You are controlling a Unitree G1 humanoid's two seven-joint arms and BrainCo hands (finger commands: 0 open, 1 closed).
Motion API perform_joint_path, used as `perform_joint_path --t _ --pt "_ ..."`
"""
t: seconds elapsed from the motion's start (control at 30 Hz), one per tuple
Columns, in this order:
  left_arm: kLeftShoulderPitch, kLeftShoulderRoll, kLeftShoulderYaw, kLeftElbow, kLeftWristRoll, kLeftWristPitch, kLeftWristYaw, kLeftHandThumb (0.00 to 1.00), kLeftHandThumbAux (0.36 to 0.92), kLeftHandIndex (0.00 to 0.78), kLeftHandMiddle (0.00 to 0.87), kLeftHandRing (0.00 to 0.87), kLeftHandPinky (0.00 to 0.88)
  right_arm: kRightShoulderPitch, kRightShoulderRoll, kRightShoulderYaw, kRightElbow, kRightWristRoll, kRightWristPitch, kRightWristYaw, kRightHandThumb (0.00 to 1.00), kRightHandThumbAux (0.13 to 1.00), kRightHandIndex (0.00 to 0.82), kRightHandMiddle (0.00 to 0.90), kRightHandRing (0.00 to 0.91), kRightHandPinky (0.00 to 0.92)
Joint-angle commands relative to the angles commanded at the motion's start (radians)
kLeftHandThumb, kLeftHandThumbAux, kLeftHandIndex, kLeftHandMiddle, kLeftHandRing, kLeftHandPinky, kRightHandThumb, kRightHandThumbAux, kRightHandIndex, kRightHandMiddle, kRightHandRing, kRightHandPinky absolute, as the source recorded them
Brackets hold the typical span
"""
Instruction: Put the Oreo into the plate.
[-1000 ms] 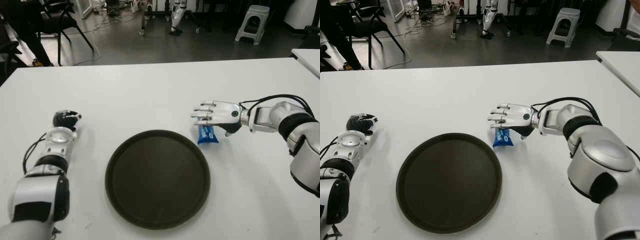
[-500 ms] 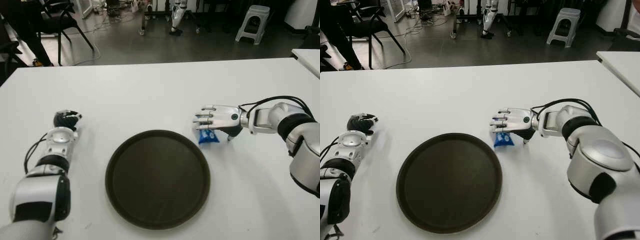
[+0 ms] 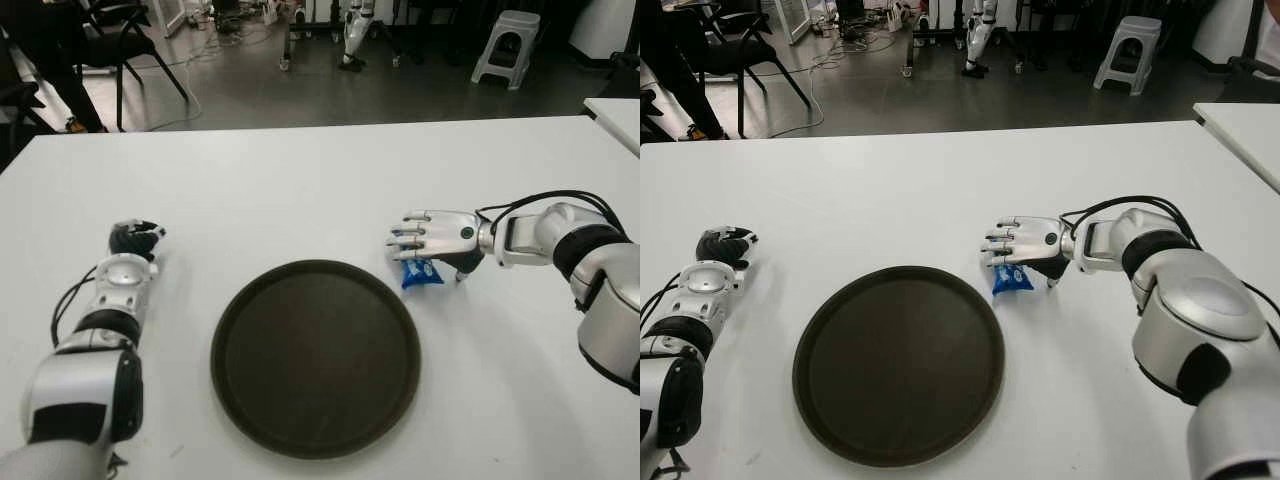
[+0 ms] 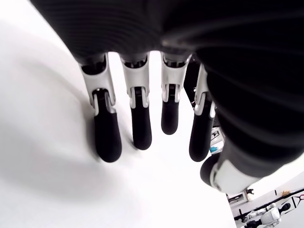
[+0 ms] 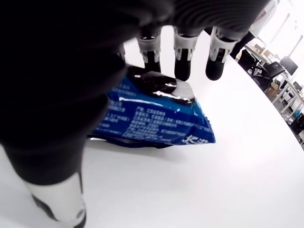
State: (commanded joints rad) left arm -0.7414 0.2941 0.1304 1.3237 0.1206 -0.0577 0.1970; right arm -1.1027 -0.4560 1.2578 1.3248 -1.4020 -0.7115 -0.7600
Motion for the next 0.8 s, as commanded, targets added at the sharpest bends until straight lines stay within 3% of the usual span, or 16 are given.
perform_joint_path --t 0.53,0.8 --pt "-0.002 0.0 -0.011 0.001 0.006 0.014 0.008 0.686 0.721 0.406 0.248 0.251 0.255 -0.009 0.002 0.0 0.005 -0.003 0.003 -0.001 0.0 0.793 0.0 0.0 0.0 0.0" --pt "-0.004 -0.002 -0.01 0.002 0.005 0.016 0.014 0.683 0.722 0.403 0.231 0.235 0.242 -0.021 0.016 0.015 0.016 -0.025 0.057 -0.016 0.0 0.802 0.0 0.0 0.0 0.0"
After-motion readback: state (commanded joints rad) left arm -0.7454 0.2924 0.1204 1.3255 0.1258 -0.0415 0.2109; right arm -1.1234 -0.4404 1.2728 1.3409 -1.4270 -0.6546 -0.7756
